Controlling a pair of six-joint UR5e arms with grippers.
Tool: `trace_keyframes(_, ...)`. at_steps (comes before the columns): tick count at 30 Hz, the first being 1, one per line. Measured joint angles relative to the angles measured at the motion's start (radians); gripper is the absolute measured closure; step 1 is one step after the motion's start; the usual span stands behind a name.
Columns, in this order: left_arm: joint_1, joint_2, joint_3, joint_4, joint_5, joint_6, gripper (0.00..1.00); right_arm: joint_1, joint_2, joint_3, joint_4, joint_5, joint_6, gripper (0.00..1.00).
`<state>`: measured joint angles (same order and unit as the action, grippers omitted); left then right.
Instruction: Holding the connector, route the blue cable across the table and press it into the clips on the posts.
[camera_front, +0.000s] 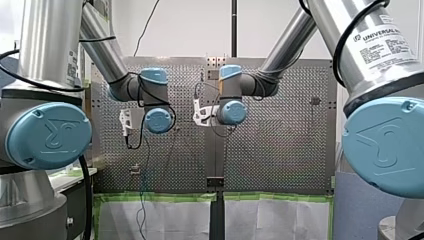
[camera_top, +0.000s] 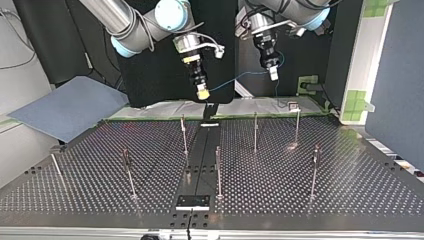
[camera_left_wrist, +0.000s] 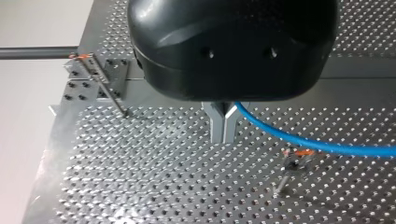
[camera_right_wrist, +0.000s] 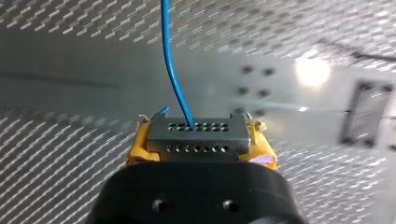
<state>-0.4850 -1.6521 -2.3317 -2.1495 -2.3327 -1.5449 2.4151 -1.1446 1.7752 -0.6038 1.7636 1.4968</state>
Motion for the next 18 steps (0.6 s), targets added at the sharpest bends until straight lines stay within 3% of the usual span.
trace_keyframes(11, 0.033, 0.072, 0.048, -0.102, -0.002, -0.007, 0.98, 0.022, -0.107, -0.101, 0.069, -0.114, 0.039, 1.00)
trace_keyframes(14, 0.044, 0.080, 0.067, -0.121, -0.003, -0.016, 0.98, 0.028, -0.106, -0.126, 0.087, -0.144, 0.045, 1.00)
trace_keyframes(18, 0.060, 0.099, 0.088, -0.141, -0.003, -0.025, 0.98, 0.035, -0.083, -0.155, 0.105, -0.162, 0.048, 1.00)
